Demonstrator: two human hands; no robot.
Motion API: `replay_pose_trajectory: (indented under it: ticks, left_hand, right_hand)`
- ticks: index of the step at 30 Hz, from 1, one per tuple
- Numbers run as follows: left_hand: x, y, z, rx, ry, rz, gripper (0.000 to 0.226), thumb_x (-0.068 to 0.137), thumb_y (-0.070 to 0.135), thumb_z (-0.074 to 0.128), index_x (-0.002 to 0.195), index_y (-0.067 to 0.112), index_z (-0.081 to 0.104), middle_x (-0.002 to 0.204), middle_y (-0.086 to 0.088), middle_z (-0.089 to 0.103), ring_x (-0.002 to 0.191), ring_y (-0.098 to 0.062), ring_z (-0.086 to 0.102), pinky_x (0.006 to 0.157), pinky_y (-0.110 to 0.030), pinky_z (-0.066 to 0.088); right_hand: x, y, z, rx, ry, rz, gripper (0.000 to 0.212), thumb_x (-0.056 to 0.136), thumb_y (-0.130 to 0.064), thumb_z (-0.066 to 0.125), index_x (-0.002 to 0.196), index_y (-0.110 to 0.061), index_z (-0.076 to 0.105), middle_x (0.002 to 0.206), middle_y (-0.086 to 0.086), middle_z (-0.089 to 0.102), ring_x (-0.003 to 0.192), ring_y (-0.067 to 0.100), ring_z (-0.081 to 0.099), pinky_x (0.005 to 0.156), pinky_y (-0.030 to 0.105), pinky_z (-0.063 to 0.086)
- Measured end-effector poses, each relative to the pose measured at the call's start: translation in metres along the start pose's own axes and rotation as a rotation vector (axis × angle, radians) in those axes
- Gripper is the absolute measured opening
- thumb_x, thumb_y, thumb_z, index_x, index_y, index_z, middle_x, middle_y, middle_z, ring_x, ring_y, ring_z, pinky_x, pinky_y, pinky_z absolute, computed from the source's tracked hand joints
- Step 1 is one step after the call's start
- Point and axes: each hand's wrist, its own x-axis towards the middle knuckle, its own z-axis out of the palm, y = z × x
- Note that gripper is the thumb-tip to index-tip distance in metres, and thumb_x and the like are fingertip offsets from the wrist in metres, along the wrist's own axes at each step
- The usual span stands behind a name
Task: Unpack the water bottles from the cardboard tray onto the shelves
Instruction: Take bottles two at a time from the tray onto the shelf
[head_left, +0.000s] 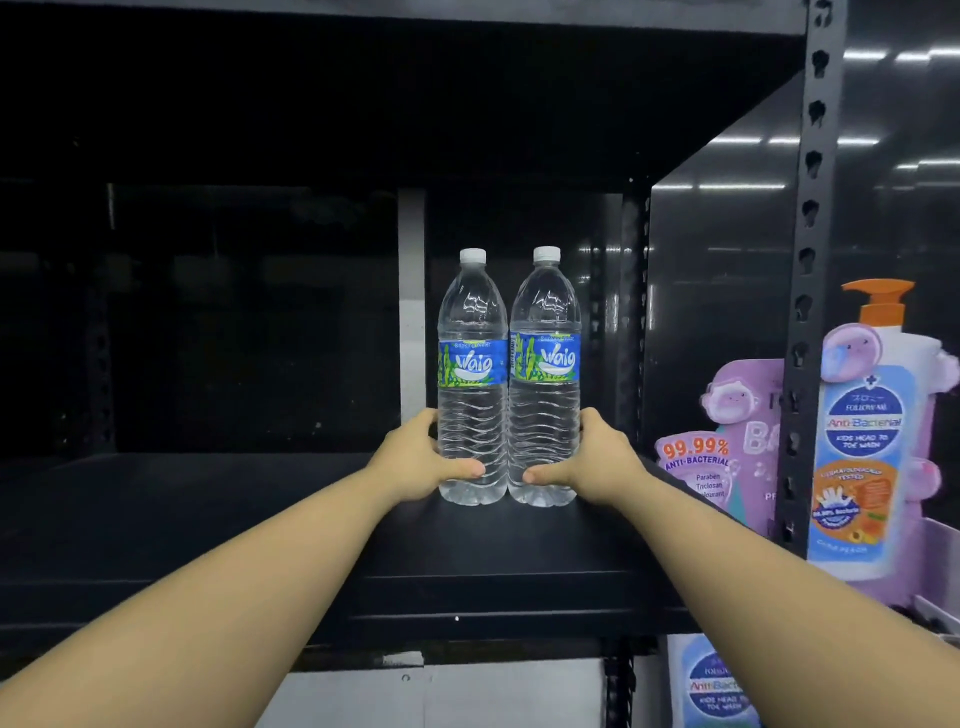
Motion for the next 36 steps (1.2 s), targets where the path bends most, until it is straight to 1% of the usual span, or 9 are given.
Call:
replay_pose_trajectory:
  ticks: [3,7,13,19,22,25,26,30,36]
  left_hand:
    - [0.024,-0.006,0.003,0.075,-0.018,-0.019,0.092,0.059,0.051,0.098,0.136,0.028,0.054,0.113,0.015,0.074,0.101,-0.007,0.07,0.094,-0.032,0.056]
    - [0.05,-0.009,0.008,0.15,-0.04,-0.025,0.086,0.067,0.049,0.095,0.134,0.023,0.048,0.113,0.012,0.067,0.101,-0.013,0.065,0.085,-0.027,0.047]
    - [0.085,-0.023,0.015,0.183,-0.064,-0.021,0.092,0.071,0.047,0.093,0.143,0.02,0.043,0.128,0.005,0.068,0.116,-0.02,0.066,0.103,-0.04,0.052]
    - [0.093,-0.025,0.012,0.246,-0.119,-0.054,0.098,0.071,0.054,0.09,0.145,0.019,0.037,0.131,0.004,0.067,0.119,-0.022,0.064,0.104,-0.042,0.051]
    - [0.086,-0.022,0.008,0.26,-0.142,-0.062,0.108,0.063,0.064,0.085,0.148,0.018,0.036,0.135,0.004,0.066,0.122,-0.021,0.064,0.106,-0.043,0.051]
    - [0.072,-0.011,0.002,0.318,-0.193,-0.071,0.091,0.075,0.062,0.08,0.146,0.019,0.043,0.135,0.004,0.06,0.124,-0.021,0.061,0.106,-0.036,0.049]
    - [0.067,-0.009,-0.001,0.336,-0.2,-0.078,0.086,0.08,0.058,0.08,0.147,0.018,0.043,0.13,0.003,0.058,0.123,-0.021,0.061,0.104,-0.032,0.048]
    - [0.037,0.002,-0.014,0.309,-0.134,-0.081,0.088,0.081,0.055,0.082,0.151,0.02,0.041,0.127,0.0,0.064,0.119,-0.019,0.062,0.098,-0.031,0.049]
    - [-0.036,0.032,-0.022,0.372,-0.108,0.094,0.075,0.09,0.056,0.072,0.153,0.024,0.047,0.151,0.004,0.057,0.138,-0.015,0.053,0.102,-0.021,0.035]
  right_hand:
    - [0.021,0.002,0.006,-0.038,-0.016,0.041,0.096,0.05,-0.048,0.103,0.123,-0.018,0.049,0.124,0.001,0.065,0.114,0.023,0.061,0.089,0.035,0.05]
    - [0.051,0.004,0.014,-0.07,-0.039,0.069,0.102,0.051,-0.046,0.103,0.13,-0.016,0.046,0.13,0.006,0.062,0.12,0.026,0.06,0.099,0.04,0.052]
    - [0.087,0.011,0.028,-0.099,-0.068,0.108,0.101,0.059,-0.043,0.1,0.137,-0.014,0.042,0.132,0.005,0.061,0.119,0.025,0.059,0.088,0.032,0.046]
    - [0.096,0.014,0.032,-0.129,-0.094,0.13,0.101,0.06,-0.046,0.099,0.136,-0.015,0.04,0.131,0.004,0.06,0.116,0.024,0.058,0.09,0.034,0.046]
    - [0.089,0.013,0.025,-0.156,-0.136,0.114,0.111,0.049,-0.059,0.097,0.138,-0.021,0.042,0.129,-0.005,0.059,0.12,0.02,0.059,0.096,0.035,0.048]
    - [0.091,0.021,0.018,-0.179,-0.164,0.087,0.134,0.021,-0.086,0.086,0.136,-0.028,0.05,0.125,-0.012,0.065,0.119,0.017,0.063,0.103,0.039,0.052]
    - [0.086,0.02,0.015,-0.194,-0.162,0.078,0.134,0.021,-0.091,0.082,0.135,-0.027,0.052,0.124,-0.012,0.066,0.118,0.017,0.064,0.103,0.04,0.053]
    - [0.037,0.0,0.004,-0.326,-0.164,0.017,0.076,0.081,-0.064,0.075,0.139,-0.02,0.051,0.126,-0.001,0.066,0.119,0.023,0.063,0.1,0.036,0.05]
    - [-0.028,-0.011,0.004,-0.442,-0.126,-0.107,0.073,0.09,-0.07,0.059,0.147,-0.026,0.052,0.143,0.002,0.062,0.132,0.026,0.057,0.108,0.042,0.047]
